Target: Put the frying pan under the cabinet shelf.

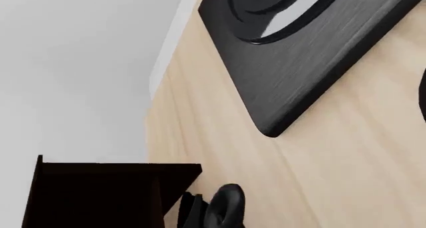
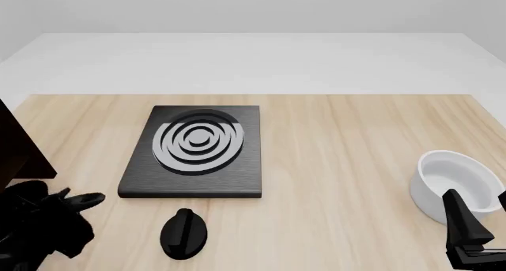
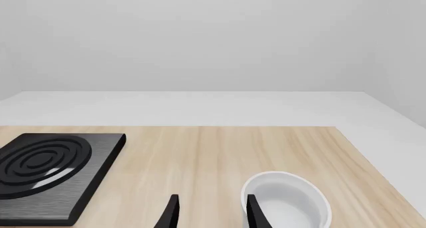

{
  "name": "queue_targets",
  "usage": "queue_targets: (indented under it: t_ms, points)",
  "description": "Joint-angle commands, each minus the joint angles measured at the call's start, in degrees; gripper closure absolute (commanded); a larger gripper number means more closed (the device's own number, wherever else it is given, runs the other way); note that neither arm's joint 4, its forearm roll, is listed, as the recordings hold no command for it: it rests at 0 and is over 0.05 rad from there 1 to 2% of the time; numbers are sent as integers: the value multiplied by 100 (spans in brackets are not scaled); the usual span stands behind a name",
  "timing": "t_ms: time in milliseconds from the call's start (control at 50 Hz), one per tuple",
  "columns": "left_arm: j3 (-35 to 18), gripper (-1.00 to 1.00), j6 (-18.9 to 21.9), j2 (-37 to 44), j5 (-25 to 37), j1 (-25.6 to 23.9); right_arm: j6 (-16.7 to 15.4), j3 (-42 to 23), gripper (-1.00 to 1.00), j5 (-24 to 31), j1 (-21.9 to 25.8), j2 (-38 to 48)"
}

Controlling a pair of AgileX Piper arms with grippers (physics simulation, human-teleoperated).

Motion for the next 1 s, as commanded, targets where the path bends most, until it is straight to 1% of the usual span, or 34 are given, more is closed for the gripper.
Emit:
queue_targets:
  t_ms: [20, 100, 140, 160, 300, 380, 500, 520, 560, 680, 740, 760, 800, 840, 1000]
  points:
    - [76, 100, 275, 2266, -1870, 369, 1, 0, -100, 0, 1, 1]
    - [76, 100, 354, 2308, -1870, 438, -1, 0, -100, 0, 1, 0]
    - [76, 100, 464, 2387, -1870, 479, 0, 0, -100, 0, -1, 0]
    - [76, 100, 432, 2366, -1870, 476, 0, 0, -100, 0, 1, -1]
    - [76, 100, 575, 2374, -1870, 642, 0, 0, -100, 0, 1, -1]
    - [76, 100, 640, 2353, -1870, 829, 0, 0, -100, 0, 0, 0]
    - [76, 100, 869, 2412, -1870, 1285, 1, 0, -100, 0, -1, -1]
    - [76, 100, 853, 2439, -1870, 1354, 0, 0, -100, 0, 1, -1]
    - [76, 100, 983, 2425, -1870, 1547, 0, 0, -100, 0, 0, 0]
    - [76, 100, 1008, 2478, -1870, 1817, 0, 0, -100, 0, 0, 1]
    - [76, 100, 1070, 2476, -1870, 1875, -1, 0, -100, 0, 0, 1]
    - [76, 100, 1027, 2456, -1870, 1877, 0, 0, -100, 0, 0, 1]
    - [76, 100, 1116, 2464, -1870, 1947, 0, 0, -100, 0, 1, 1]
    - [76, 100, 1081, 2463, -1870, 1963, 1, 0, -100, 0, -1, -1]
    - [75, 100, 1170, 2414, -1870, 2078, 0, 0, -100, 0, -1, -1]
